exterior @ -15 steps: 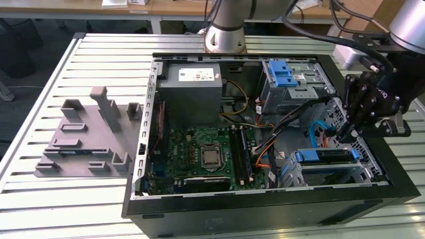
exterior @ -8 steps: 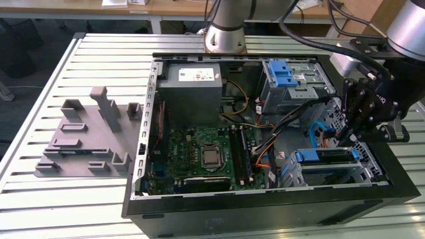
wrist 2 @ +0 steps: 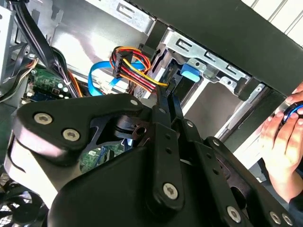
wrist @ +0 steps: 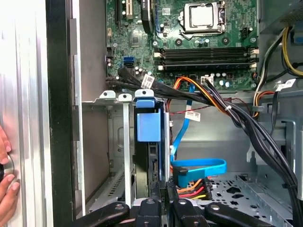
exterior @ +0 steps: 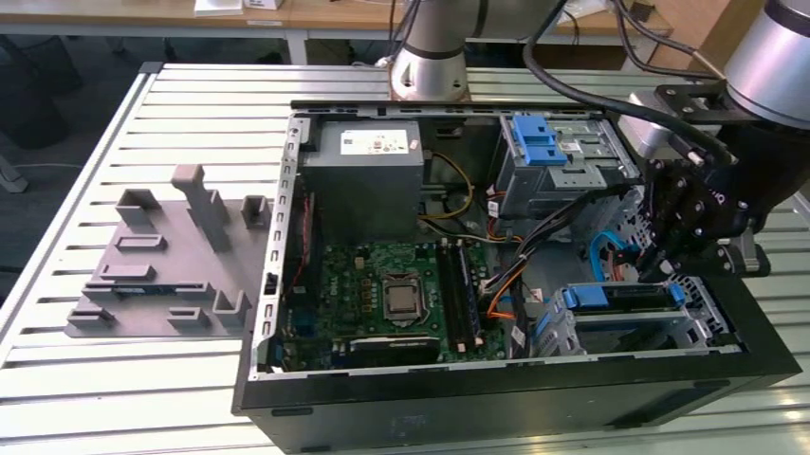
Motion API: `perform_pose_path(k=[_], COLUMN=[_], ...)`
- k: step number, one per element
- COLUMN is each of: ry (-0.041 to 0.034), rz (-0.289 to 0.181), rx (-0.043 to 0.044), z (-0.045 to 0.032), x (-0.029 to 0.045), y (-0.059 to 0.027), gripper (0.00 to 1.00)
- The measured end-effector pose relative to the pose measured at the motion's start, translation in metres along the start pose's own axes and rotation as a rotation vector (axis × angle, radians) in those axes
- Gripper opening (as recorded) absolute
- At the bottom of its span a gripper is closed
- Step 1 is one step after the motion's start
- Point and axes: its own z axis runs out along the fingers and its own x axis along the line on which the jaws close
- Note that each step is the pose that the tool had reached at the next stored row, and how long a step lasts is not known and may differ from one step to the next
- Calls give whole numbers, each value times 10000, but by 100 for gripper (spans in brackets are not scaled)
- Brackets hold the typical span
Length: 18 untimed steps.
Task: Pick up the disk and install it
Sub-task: 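Insert the first disk wire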
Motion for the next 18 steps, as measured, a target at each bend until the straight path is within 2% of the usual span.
perform_pose_path(k=[9, 18], ry=[-22, -28], rz=[-87, -187], rx=[186, 240], z=[45, 63], x=[23, 29], y=[39, 61], gripper=[16, 16])
